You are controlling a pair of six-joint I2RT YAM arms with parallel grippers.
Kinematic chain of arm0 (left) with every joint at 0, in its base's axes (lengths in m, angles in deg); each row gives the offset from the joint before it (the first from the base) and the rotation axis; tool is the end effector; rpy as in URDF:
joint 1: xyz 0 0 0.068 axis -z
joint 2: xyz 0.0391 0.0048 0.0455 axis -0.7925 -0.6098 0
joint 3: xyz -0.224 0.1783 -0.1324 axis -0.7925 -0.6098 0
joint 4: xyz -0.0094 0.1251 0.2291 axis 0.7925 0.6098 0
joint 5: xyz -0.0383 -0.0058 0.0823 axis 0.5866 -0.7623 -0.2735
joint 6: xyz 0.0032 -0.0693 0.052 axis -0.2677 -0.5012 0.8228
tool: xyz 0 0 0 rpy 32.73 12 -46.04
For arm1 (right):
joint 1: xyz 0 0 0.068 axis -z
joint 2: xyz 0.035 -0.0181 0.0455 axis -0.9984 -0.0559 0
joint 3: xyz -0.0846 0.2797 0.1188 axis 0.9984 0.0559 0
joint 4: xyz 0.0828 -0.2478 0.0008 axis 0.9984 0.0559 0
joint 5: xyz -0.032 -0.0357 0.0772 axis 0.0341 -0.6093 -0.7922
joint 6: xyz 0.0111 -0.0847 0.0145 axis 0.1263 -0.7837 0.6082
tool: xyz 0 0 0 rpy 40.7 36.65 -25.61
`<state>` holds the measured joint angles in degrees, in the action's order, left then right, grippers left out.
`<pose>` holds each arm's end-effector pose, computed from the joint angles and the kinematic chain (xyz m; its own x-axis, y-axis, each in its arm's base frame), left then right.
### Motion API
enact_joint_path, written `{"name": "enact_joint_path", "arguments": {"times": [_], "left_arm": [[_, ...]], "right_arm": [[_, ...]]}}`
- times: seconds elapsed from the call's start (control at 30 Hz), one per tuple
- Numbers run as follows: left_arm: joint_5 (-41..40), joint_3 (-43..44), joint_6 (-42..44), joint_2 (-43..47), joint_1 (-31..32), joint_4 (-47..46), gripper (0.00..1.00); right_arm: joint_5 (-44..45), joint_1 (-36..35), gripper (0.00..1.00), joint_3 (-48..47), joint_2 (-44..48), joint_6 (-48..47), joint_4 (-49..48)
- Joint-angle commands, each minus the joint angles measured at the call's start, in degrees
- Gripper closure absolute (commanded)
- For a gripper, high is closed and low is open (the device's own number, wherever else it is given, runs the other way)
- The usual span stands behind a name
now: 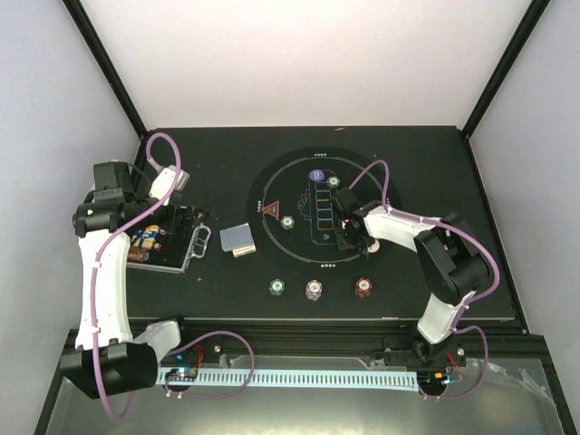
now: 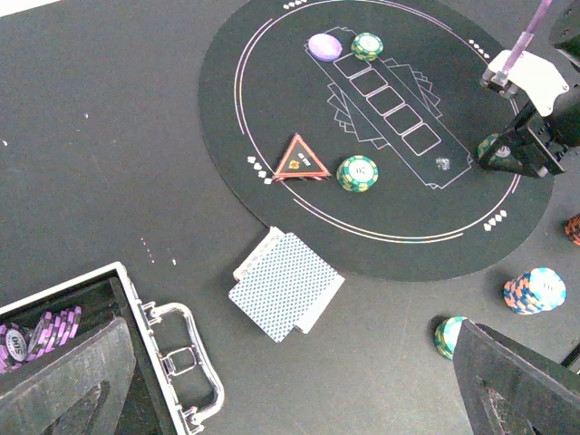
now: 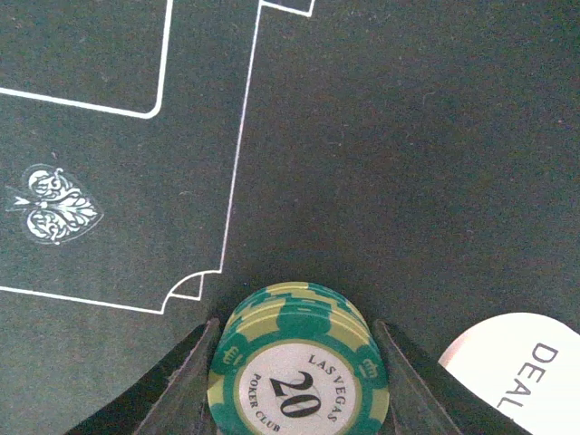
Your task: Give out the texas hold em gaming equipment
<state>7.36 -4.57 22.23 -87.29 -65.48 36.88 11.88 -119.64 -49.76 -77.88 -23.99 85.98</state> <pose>0.1907 -0.0048 0.3730 -0.6048 0.2555 -0.7543 0.5437 0.8246 -0.1566 0.2860 0.1733 0.1522 -0.9463 -0.1902 -0.2615 -0.1890 0.9815 -0.0300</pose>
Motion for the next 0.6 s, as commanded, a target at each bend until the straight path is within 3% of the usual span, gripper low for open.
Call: {"name": "enact_joint_path", "arguments": {"times": [0.0,0.3,0.57], "left_arm": [[-0.5,1.0,0.8,0.3,-0.4,-0.3,0.01],[-0.1,1.3,0.4,-0.1,-0.4,-0.3,0.01],[-0.3,1.1,0.6,0.0,-0.4,0.1,0.01]], "right_arm": [[0.0,0.6,0.61,1.6,0.4,0.5,-1.9],[-1.3,0.6,0.41,1.5,0.8,0.8,-1.1],[2.2,-4.1,0.32,-3.3,10.6,2.3,6.0]]}}
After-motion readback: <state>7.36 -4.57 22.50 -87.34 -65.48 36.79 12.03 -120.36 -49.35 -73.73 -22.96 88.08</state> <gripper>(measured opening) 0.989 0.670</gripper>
